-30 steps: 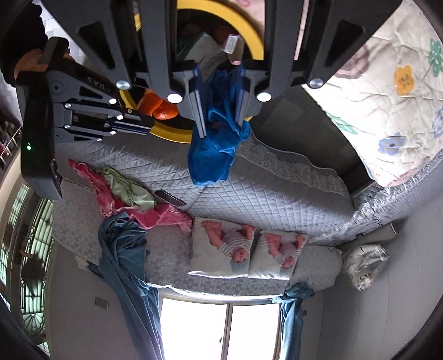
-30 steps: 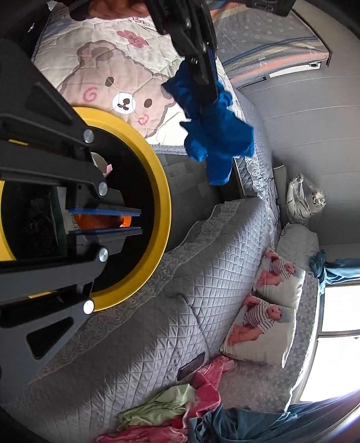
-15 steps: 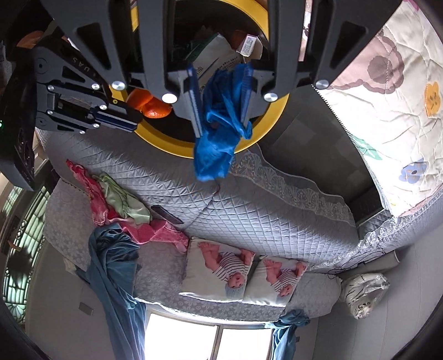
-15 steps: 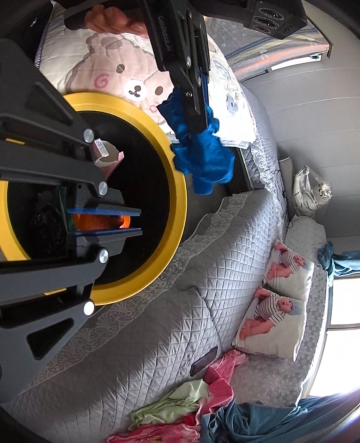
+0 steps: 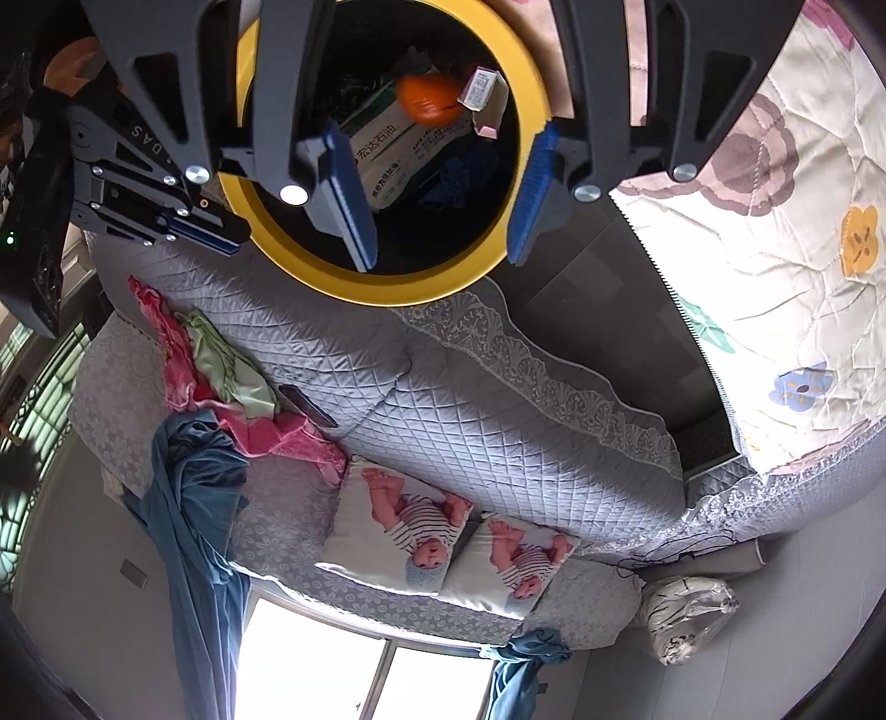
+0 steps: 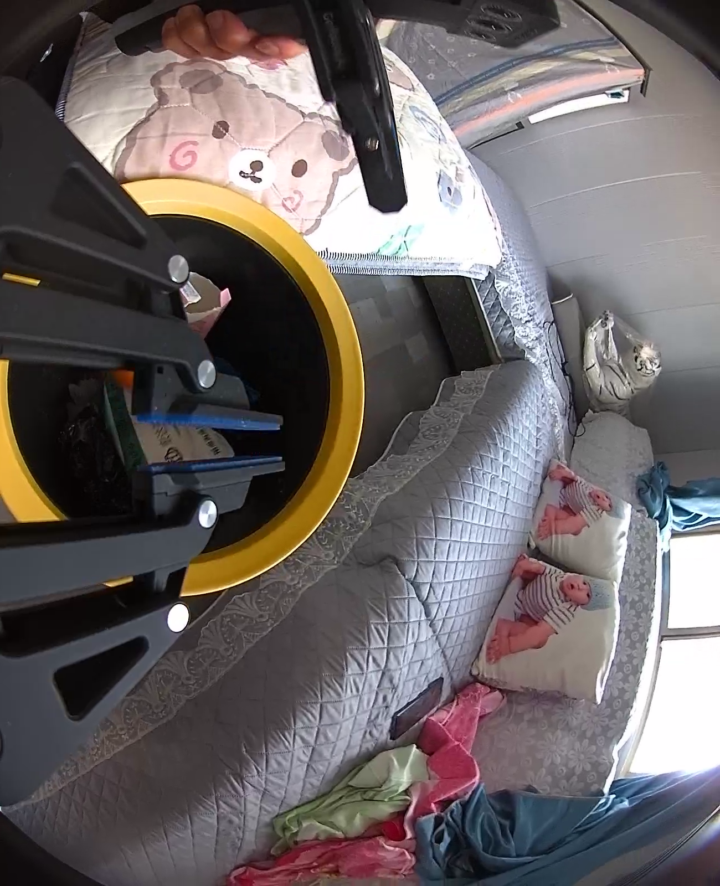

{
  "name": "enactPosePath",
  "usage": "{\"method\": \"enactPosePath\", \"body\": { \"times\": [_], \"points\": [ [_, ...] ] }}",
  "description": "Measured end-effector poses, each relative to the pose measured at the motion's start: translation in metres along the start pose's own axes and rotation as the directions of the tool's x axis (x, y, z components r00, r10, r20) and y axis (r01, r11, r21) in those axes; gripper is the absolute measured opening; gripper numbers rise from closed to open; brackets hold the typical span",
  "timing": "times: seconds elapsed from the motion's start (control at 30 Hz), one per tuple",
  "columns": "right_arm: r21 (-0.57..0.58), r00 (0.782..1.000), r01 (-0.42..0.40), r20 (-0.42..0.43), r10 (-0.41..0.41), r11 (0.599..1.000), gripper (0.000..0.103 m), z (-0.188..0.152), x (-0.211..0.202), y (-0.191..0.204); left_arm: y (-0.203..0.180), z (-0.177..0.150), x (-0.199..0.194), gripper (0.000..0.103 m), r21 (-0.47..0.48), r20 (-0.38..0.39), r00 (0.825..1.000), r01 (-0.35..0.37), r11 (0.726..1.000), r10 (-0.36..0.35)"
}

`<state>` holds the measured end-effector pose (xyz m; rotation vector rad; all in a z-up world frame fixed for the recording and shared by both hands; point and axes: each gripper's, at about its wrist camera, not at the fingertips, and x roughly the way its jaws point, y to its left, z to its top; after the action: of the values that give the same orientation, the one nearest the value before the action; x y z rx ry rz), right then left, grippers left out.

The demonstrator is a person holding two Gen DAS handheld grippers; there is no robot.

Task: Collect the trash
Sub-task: 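Open both tools over the yellow bin to drop the peel and glove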

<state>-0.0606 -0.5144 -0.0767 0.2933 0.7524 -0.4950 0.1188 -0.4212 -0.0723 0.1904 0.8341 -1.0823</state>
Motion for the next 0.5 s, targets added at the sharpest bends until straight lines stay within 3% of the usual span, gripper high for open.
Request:
{"method": "enactPosePath", "body": {
  "times": [0.3,0.5],
  "points": [
    [-0.009,1.0,0.015,0.016,-0.015,1.0,0.009,0.008,0.003,0.024,0.042,-0.005,-0.043,0.047,-0.059,0.061,0.996,-0.068,0.996,0.071],
    [-0.035,0.998,-0.018,0.059,0.02,0.999,0.009,0.02,0.002,0.06,0.079,-0.016,-0.093,0.047,-0.102,0.126,0.975,-0.172,0.98,0.184]
  ]
}}
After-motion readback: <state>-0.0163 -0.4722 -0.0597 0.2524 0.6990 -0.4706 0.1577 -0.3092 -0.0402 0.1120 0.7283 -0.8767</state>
